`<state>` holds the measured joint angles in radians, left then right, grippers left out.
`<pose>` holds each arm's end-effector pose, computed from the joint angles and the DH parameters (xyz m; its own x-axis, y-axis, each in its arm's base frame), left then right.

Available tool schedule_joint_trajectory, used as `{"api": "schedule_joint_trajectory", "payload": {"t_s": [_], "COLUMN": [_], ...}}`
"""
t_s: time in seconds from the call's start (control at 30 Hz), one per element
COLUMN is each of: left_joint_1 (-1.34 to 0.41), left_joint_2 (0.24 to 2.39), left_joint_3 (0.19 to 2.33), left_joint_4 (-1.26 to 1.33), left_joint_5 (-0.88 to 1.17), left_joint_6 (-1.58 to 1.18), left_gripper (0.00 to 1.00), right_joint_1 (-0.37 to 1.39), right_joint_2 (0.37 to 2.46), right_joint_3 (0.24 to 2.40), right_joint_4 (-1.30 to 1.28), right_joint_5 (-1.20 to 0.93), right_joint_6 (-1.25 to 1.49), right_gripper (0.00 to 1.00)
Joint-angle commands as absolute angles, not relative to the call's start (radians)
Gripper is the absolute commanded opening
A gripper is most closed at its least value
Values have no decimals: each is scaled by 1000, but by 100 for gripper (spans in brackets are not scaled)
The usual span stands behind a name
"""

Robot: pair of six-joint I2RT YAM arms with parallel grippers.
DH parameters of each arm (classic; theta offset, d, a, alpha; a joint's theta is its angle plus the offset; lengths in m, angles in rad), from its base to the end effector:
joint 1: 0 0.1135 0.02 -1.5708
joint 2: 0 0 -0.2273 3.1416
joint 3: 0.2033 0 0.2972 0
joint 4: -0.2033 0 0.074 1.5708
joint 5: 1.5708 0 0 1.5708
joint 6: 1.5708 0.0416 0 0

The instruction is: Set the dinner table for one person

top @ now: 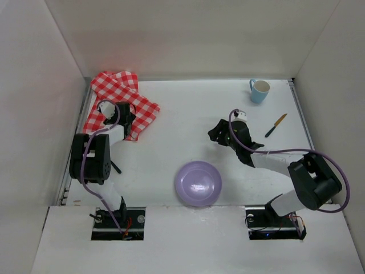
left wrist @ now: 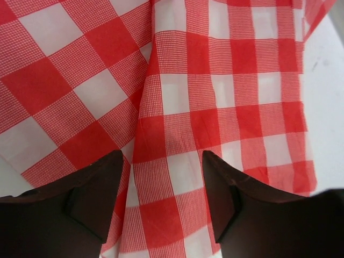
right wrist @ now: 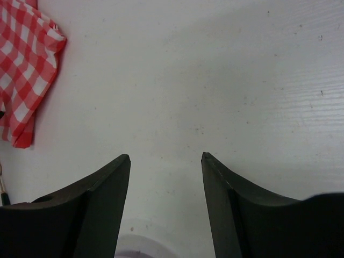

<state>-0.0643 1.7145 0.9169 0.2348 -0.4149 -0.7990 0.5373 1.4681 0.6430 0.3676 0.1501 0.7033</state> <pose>0.3938 -0.0086 0.1123 -0.1697 -0.6463 -0.7440 -0.5778 0.6768 -0.4561 0.2966 0.1695 0.1156 -0.5422 0.4214 -0.7270 -0.0526 0.8465 0.5299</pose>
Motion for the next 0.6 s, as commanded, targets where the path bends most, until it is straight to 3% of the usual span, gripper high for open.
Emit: {"api": "schedule_joint_trajectory", "payload": {"t_s": [0.0, 0.3, 0.57], "left_joint_1": [-51, -108, -323], "left_joint_2": [1768, 1818, 1787], "left_joint_3": [983, 902, 779], "left_joint_4": [258, 369, 485], "left_joint_5": [-396, -255, -81], "left_joint_6": [-778, -813, -799], "left_gripper": [54, 12, 7], "right_joint_1": [550, 558, 571], "right_joint_2": [1470, 1488, 1526], "right_joint_3": [686, 695, 722], "right_joint_4": [416, 411, 400], "right_joint_5": [140, 144, 143], "right_joint_6": [687, 677, 663], "right_gripper": [62, 64, 70]}}
